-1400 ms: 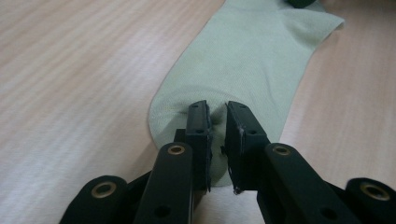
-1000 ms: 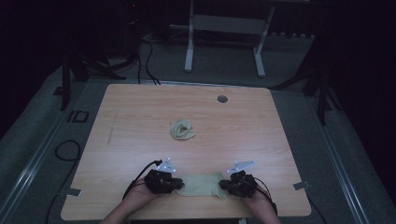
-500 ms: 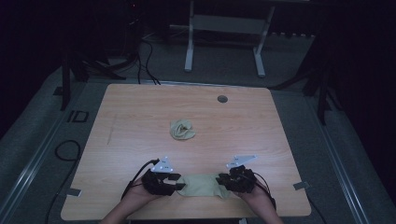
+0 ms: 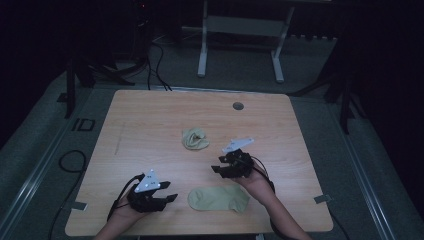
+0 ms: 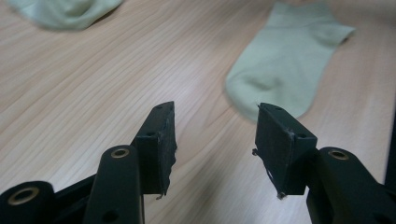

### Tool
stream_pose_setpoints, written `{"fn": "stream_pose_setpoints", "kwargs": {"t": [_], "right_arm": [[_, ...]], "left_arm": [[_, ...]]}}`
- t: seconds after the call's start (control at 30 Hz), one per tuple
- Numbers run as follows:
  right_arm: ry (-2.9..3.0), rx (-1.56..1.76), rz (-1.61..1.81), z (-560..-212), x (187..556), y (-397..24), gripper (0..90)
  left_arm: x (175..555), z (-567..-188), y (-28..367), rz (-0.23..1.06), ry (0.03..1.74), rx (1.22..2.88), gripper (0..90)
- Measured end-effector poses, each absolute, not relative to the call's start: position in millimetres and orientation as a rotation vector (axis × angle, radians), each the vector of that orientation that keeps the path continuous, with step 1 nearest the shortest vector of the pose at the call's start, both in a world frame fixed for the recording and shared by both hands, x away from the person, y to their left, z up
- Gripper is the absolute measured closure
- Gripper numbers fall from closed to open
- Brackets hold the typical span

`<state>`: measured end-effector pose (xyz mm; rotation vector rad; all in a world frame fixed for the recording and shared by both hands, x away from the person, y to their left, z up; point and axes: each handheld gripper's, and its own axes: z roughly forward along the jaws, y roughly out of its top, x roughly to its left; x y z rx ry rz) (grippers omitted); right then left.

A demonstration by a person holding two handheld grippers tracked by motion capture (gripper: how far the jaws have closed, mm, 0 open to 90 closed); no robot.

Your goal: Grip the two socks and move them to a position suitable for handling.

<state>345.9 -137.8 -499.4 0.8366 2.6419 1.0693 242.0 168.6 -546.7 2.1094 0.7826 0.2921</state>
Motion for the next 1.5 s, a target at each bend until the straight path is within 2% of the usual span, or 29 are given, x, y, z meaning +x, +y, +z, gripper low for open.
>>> {"fn": "stream_pose_setpoints", "kwargs": {"t": [0.07, 0.2, 0.23, 0.3, 0.37, 0.53, 0.8, 0.87, 0.93, 1.0, 1.07, 1.27, 1.5], "right_arm": [[2.639, 0.851, 1.063, -493.4, 370.2, -120.6, 50.2], [2.642, 0.848, 1.056, -491.0, 389.8, -104.7, 48.7], [2.631, 0.881, 1.054, -490.4, 408.0, -91.6, 48.1], [2.631, 0.890, 1.053, -490.5, 411.9, -89.4, 48.0], [2.609, 0.954, 1.048, -491.9, 434.3, -75.4, 45.7], [2.594, 0.983, 1.002, -498.6, 458.1, -50.8, 38.7], [2.634, 1.005, 0.802, -529.5, 478.1, -20.4, 36.3], [2.658, 0.982, 0.773, -536.7, 476.8, -16.8, 38.2], [2.673, 0.952, 0.729, -542.7, 473.7, -14.6, 45.1], [2.683, 0.948, 0.773, -544.6, 471.0, -16.4, 57.8], [2.697, 0.923, 0.785, -543.7, 466.6, -17.6, 76.6], [2.755, 0.782, 0.792, -527.0, 449.1, -26.7, 79.5], [2.833, 0.632, 0.892, -505.4, 418.3, -63.7, 79.1]], "left_arm": [[242.5, -549.3, 179.1, 0.300, 0.833, 2.078, 47.5], [242.7, -550.7, 184.6, 0.318, 0.888, 2.027, 46.2], [242.5, -551.6, 186.2, 0.334, 0.904, 2.006, 44.1], [242.8, -552.4, 187.5, 0.343, 0.921, 2.003, 44.1], [242.7, -553.6, 188.2, 0.340, 0.929, 1.996, 44.2], [241.4, -555.3, 187.3, 0.336, 0.928, 2.007, 44.2], [240.2, -557.2, 189.9, 0.319, 0.933, 1.997, 44.2], [240.0, -558.1, 190.2, 0.316, 0.937, 1.998, 44.2], [239.5, -557.8, 190.6, 0.322, 0.937, 1.998, 44.2], [239.1, -556.8, 191.4, 0.317, 0.942, 1.987, 44.2], [239.2, -556.0, 192.1, 0.318, 0.945, 1.977, 44.2], [239.5, -555.2, 192.0, 0.315, 0.954, 1.968, 44.2], [239.4, -553.7, 188.7, 0.314, 0.952, 1.961, 44.3]]}}
